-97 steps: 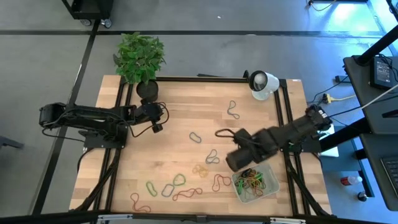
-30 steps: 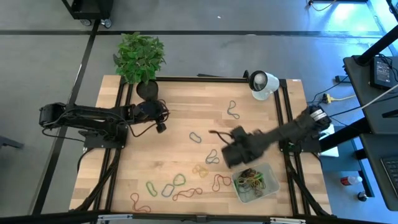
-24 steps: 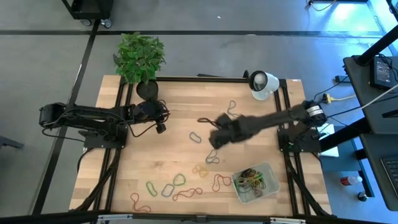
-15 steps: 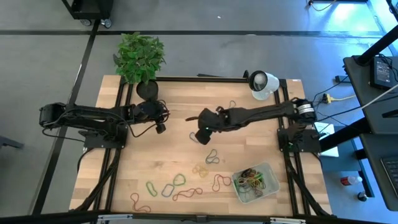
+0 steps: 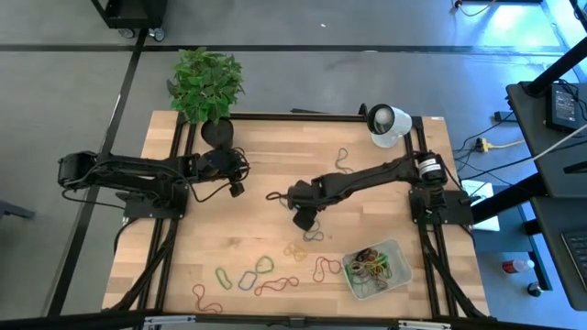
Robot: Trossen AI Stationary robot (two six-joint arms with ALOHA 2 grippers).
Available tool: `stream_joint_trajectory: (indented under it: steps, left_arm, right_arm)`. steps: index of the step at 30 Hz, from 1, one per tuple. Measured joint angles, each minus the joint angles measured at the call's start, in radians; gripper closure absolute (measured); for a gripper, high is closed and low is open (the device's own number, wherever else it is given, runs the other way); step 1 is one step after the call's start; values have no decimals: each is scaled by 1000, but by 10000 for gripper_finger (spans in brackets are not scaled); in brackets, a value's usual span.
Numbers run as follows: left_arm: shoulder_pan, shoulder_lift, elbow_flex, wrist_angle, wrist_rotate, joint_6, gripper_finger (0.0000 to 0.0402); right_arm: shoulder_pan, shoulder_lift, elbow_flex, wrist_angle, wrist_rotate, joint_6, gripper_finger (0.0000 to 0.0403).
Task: Pick and place rubber bands into bin
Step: Put the blue rubber band into the white bin
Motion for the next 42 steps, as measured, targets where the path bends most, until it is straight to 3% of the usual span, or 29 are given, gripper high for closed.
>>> stream_joint_trajectory:
  steps: [14,23,30,33,39,42]
  left_arm:
    - [0,0,0,0,0,-1,343]
    - [0,0,0,0,0,-1,343]
    - [0,0,0,0,0,-1,343]
    - [0,0,0,0,0,-1,343]
    - [0,0,0,0,0,1,343]
    - [0,0,0,0,-1,1,343]
  right_arm:
    - [12,9,0,17,-15,23,247]
    - [-3,33,0,252,3,-76,247]
    - [-20,135,4,289,24,-91,249]
    - [-22,158,6,287,29,-75,273]
    - [-26,142,14,252,-10,-53,389]
    - [-23,117,21,204,-21,-37,392]
